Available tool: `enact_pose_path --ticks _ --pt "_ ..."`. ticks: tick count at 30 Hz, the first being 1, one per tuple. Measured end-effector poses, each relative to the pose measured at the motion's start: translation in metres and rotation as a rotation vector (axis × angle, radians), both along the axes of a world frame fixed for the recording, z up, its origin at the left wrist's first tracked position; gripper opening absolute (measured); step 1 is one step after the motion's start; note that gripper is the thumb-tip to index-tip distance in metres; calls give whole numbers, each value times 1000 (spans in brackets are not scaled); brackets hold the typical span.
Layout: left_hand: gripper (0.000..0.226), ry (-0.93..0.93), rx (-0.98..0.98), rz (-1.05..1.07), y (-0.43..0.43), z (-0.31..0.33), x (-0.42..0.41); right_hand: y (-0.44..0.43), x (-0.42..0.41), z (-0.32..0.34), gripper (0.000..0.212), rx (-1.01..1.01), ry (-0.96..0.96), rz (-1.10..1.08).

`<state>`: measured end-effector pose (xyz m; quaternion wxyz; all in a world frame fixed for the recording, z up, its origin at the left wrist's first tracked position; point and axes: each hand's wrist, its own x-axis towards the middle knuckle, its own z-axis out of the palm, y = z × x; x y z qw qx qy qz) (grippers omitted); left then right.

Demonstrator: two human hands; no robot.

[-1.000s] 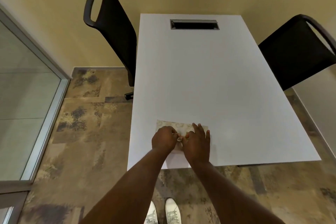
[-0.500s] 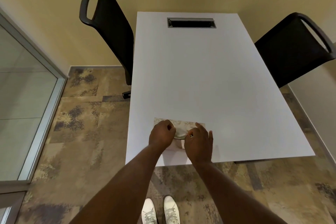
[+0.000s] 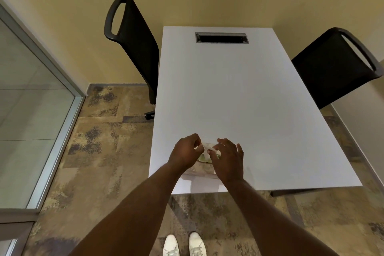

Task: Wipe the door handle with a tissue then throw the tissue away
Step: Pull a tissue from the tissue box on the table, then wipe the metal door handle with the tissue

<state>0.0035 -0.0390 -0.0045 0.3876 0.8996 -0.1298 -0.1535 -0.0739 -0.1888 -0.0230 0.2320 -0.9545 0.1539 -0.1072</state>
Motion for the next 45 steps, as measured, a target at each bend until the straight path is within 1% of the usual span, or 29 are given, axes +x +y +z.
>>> enact_pose_path --ticks 3,6,9,10,11,13,15,16,18,22,23,27,30,31,34,38,42,45 --pt "8 -39 18 20 6 7 2 -4 -1 8 28 166 -42 34" --pt "7 -70 26 57 12 16 5 -1 -1 22 26 397 -89 38" --pt "9 -79 -12 112 20 32 6 9 7 41 14 517 -161 55" --pt "9 -72 -32 134 23 38 7 14 12 49 8 559 -173 62" --pt "9 -65 -52 151 27 43 8 19 17 57 7 622 -174 65" --pt "11 -71 -93 185 36 57 7 30 28 77 20 782 -153 79" --pt "12 -85 -128 230 48 70 7 42 39 93 32 865 -147 74" --pt "11 -97 -139 259 54 76 8 47 43 99 33 912 -157 74" --pt "11 -122 -154 348 74 91 8 61 49 115 25 1017 -164 119" --pt "16 -176 -159 508 123 120 7 92 62 137 14 1110 -129 246" --pt "16 -182 -164 540 134 127 4 99 64 142 15 1132 -109 293" --pt "16 -236 -207 649 179 160 -10 140 72 162 33 1194 43 498" --pt "10 -264 -235 719 206 182 -24 171 72 181 43 1235 149 642" --pt "7 -273 -247 734 212 188 -28 179 72 186 41 1243 164 675" --pt "5 -321 -280 824 239 208 -47 213 66 206 15 1250 181 781" --pt "8 -385 -317 926 273 230 -73 255 59 229 10 1332 202 838" --pt "6 -434 -348 1031 312 247 -105 305 48 247 15 1473 257 921" --pt "5 -454 -358 1106 340 255 -126 343 40 257 30 1536 277 943"
